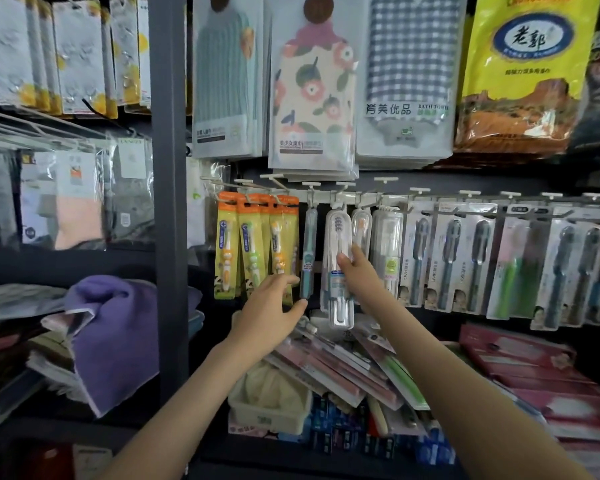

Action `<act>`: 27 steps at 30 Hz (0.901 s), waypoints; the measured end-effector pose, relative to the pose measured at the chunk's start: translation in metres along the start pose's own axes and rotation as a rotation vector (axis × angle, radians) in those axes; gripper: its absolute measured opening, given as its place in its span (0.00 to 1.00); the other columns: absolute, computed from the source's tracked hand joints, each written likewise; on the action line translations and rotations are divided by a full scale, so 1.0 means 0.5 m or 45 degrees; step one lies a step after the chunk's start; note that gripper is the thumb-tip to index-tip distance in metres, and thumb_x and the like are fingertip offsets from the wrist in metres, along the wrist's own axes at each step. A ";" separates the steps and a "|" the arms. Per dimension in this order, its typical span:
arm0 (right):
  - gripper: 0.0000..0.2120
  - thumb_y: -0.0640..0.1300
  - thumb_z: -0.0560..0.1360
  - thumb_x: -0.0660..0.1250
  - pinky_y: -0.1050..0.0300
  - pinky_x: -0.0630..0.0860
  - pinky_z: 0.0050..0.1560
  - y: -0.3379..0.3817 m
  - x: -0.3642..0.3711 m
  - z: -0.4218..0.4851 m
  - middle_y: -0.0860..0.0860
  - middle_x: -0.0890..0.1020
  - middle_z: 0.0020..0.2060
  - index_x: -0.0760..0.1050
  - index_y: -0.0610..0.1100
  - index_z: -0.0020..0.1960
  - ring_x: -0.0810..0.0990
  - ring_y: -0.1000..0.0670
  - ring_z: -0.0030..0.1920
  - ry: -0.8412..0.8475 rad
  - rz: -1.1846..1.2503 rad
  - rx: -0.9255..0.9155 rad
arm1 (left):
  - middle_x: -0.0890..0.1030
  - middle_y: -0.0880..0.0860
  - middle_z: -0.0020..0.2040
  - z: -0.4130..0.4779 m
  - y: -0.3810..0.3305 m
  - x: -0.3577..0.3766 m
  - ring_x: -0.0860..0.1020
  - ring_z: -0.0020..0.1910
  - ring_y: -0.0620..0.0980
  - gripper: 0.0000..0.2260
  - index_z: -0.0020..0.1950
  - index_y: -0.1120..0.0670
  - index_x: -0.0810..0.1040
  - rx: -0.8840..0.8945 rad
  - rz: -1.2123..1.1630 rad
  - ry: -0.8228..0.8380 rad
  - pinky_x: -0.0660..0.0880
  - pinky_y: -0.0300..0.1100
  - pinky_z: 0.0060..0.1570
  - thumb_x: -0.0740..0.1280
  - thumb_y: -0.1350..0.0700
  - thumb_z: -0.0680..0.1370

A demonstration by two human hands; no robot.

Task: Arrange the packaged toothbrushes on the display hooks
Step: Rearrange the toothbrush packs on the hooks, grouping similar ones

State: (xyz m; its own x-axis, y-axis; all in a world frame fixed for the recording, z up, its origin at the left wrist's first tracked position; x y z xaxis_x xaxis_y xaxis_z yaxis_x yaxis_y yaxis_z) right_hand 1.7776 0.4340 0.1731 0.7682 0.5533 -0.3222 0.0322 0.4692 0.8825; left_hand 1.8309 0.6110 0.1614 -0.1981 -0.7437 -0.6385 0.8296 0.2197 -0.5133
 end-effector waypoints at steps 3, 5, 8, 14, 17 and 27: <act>0.16 0.48 0.82 0.51 0.50 0.69 0.55 -0.009 0.018 0.018 0.50 0.71 0.61 0.59 0.47 0.69 0.74 0.44 0.57 0.027 -0.066 0.034 | 0.69 0.47 0.68 -0.004 0.000 0.004 0.72 0.64 0.47 0.19 0.68 0.49 0.69 -0.010 -0.014 -0.007 0.72 0.51 0.61 0.64 0.49 0.78; 0.10 0.48 0.82 0.50 0.52 0.68 0.49 -0.016 0.026 0.025 0.53 0.72 0.48 0.60 0.46 0.61 0.73 0.49 0.45 0.006 -0.097 0.018 | 0.69 0.47 0.68 -0.010 0.003 0.006 0.72 0.64 0.47 0.18 0.67 0.48 0.69 -0.019 -0.010 -0.012 0.72 0.54 0.61 0.64 0.48 0.78; 0.24 0.48 0.82 0.50 0.52 0.71 0.51 -0.016 0.025 0.024 0.42 0.73 0.64 0.52 0.43 0.76 0.75 0.44 0.54 -0.045 -0.185 -0.026 | 0.70 0.46 0.67 -0.016 0.012 0.010 0.72 0.64 0.47 0.18 0.67 0.47 0.69 -0.042 0.014 -0.011 0.70 0.56 0.62 0.64 0.48 0.77; 0.25 0.46 0.81 0.55 0.58 0.70 0.45 -0.055 -0.034 -0.004 0.39 0.74 0.62 0.54 0.40 0.76 0.77 0.46 0.49 -0.101 -0.248 -0.018 | 0.71 0.51 0.67 -0.010 -0.032 0.061 0.71 0.64 0.48 0.18 0.68 0.53 0.69 -0.039 0.020 0.034 0.69 0.42 0.62 0.64 0.52 0.79; 0.20 0.44 0.80 0.57 0.59 0.71 0.40 -0.066 -0.103 -0.036 0.44 0.77 0.54 0.64 0.39 0.70 0.75 0.49 0.44 -0.135 -0.274 -0.074 | 0.71 0.51 0.67 0.003 -0.096 0.117 0.73 0.62 0.49 0.18 0.68 0.53 0.69 0.010 0.008 0.065 0.71 0.43 0.60 0.64 0.52 0.79; 0.21 0.38 0.78 0.60 0.54 0.70 0.47 -0.157 -0.539 -0.098 0.42 0.67 0.64 0.60 0.38 0.69 0.73 0.41 0.58 -0.702 -0.583 -0.124 | 0.71 0.51 0.67 0.055 -0.359 0.374 0.76 0.57 0.49 0.19 0.69 0.52 0.68 0.202 -0.038 0.178 0.75 0.44 0.54 0.62 0.49 0.79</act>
State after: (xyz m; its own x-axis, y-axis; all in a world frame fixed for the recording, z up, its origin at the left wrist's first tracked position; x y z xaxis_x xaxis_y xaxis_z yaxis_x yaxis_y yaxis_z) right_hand 1.5365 0.2818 0.1737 0.9030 -0.1290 -0.4097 0.3904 0.6444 0.6576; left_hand 1.6595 0.4153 0.1500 -0.2852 -0.6508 -0.7037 0.8919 0.0887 -0.4435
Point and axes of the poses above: each hand's wrist, its own z-axis towards the middle knuckle, its own x-axis out of the palm, y = z × x, the point moved 10 cm from there along z, towards the middle knuckle
